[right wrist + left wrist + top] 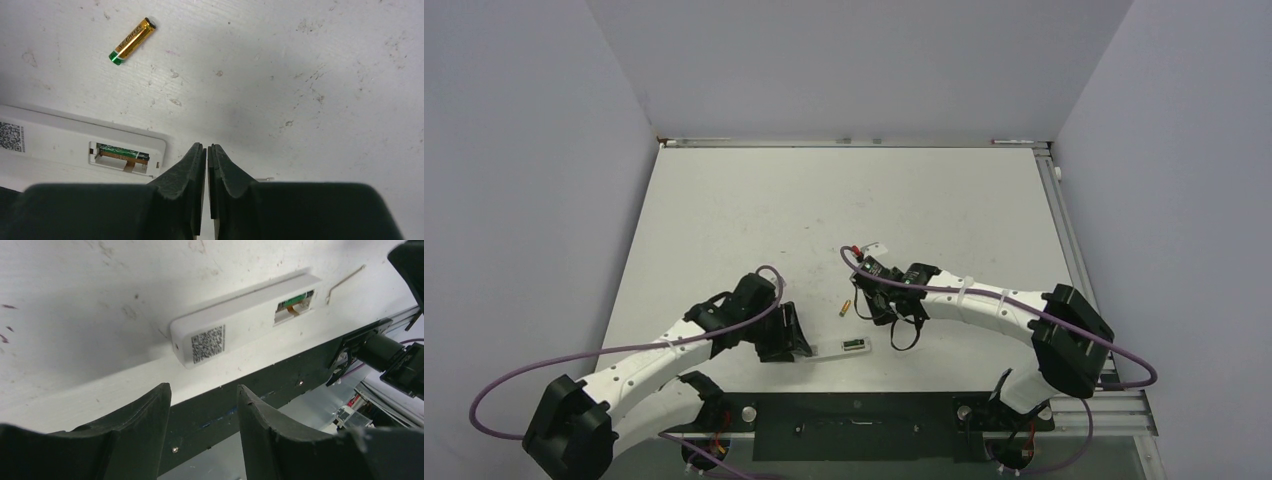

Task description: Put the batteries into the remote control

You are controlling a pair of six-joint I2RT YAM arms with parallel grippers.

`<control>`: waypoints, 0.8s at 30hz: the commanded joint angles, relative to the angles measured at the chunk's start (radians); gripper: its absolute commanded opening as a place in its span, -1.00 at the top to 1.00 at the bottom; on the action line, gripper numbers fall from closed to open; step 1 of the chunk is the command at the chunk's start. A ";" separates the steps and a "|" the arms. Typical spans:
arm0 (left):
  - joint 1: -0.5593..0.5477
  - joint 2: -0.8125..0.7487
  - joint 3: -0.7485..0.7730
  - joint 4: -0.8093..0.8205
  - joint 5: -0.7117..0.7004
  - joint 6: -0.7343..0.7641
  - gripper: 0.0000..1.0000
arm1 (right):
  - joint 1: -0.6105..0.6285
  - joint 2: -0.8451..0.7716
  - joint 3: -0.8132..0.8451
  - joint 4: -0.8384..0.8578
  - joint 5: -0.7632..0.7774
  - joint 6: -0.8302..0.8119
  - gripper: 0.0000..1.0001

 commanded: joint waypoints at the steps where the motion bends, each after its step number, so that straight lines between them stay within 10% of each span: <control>1: -0.072 -0.034 0.058 -0.042 0.016 -0.058 0.06 | -0.042 -0.044 -0.036 0.113 -0.101 -0.054 0.83; 24: -0.275 0.234 0.064 0.123 -0.172 -0.229 0.51 | -0.068 0.007 -0.149 0.255 -0.295 -0.102 0.83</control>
